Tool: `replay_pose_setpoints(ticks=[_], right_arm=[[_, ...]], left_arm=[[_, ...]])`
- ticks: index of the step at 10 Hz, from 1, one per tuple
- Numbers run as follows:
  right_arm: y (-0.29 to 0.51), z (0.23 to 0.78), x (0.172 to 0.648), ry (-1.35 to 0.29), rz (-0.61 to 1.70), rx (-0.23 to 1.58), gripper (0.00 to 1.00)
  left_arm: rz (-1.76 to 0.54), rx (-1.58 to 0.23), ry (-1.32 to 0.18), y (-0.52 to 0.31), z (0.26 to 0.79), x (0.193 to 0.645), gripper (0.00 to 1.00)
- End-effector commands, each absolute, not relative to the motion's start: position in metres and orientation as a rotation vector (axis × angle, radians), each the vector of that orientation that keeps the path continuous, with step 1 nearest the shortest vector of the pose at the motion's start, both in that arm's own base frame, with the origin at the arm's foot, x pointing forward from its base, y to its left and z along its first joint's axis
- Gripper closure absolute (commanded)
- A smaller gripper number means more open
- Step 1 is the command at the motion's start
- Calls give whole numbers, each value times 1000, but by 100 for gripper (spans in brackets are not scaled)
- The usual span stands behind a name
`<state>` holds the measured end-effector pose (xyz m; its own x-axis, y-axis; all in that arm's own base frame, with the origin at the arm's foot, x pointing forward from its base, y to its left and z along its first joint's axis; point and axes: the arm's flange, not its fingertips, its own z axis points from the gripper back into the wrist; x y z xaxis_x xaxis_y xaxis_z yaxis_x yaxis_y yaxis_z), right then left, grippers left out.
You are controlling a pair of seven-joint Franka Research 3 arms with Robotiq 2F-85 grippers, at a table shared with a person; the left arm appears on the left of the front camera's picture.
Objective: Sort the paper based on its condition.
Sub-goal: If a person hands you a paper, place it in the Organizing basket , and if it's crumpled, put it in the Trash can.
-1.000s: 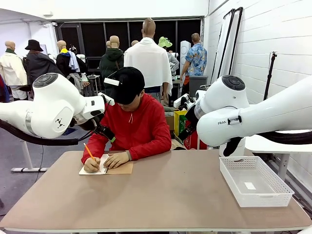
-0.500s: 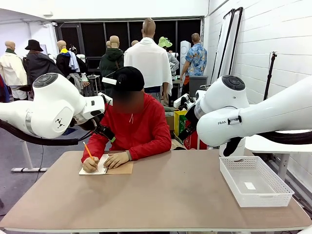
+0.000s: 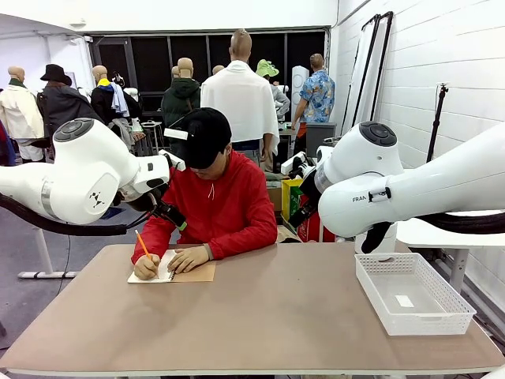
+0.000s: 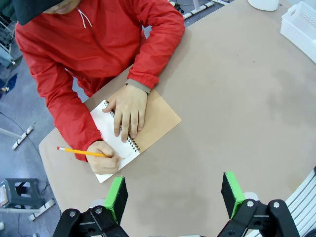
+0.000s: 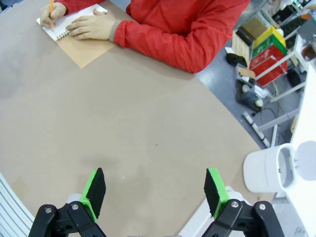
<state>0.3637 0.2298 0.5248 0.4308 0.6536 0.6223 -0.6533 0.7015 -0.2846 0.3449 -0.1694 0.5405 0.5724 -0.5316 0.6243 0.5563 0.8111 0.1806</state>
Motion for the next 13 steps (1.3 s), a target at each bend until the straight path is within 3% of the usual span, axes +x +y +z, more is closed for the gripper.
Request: replay_pose_setpoints(ticks=[1,13], right_arm=[[230,525,364,-777,815,0,0],[230,525,364,-777,815,0,0]], left_arm=[[-640,-41,-718,-169,540,345,0],[-640,-41,-718,-169,540,345,0]])
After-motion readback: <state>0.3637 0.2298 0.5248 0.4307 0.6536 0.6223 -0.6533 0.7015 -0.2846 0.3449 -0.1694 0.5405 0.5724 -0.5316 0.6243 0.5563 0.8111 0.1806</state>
